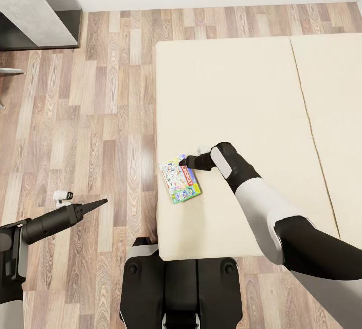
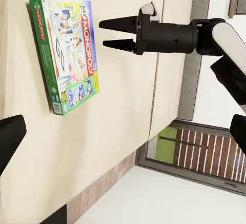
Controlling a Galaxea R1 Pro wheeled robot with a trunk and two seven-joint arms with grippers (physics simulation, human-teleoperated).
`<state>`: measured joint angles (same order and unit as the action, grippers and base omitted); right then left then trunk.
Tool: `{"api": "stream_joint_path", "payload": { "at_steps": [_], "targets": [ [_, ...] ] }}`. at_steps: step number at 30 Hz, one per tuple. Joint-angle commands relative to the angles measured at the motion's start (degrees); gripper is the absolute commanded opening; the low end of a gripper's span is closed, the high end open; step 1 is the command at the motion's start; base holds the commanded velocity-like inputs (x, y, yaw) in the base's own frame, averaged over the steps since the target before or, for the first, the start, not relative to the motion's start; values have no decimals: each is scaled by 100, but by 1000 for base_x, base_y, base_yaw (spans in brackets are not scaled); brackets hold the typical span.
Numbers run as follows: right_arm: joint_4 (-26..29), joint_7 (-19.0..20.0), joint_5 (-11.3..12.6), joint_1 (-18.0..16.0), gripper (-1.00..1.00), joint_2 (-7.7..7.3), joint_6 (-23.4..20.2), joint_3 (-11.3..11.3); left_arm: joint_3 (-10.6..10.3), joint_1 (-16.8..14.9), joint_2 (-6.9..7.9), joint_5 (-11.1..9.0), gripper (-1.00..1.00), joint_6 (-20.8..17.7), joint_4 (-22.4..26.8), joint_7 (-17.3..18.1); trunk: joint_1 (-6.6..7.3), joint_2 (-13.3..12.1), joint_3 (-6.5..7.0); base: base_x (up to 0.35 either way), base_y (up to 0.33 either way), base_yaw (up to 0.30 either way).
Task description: Put all the toys in the child's room - the three board games (two on the bed and one on the table), the two jigsaw puzzles on the table, and the tennis ball on the table - inside the toy box on the table in the child's room.
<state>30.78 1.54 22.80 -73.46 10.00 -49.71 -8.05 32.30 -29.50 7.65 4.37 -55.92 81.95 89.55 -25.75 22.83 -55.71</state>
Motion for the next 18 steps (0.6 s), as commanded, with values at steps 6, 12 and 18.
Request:
{"api": "stream_joint_path", "payload": {
  "at_steps": [6, 12, 18],
  "targets": [
    [14, 21, -21, -2, 100, 0, -13, -4, 12, -3, 0, 38, 100, -60, 5, 45, -4, 9, -6, 0, 0, 0],
    [15, 22, -21, -2, 100, 0, -12, -4, 13, -3, 0, 38, 100, -60, 5, 45, -4, 9, -6, 0, 0, 0],
    [15, 22, -21, -2, 100, 0, -12, -4, 13, -3, 0, 38, 100, -60, 5, 45, -4, 9, -6, 0, 0, 0]
  ]
}}
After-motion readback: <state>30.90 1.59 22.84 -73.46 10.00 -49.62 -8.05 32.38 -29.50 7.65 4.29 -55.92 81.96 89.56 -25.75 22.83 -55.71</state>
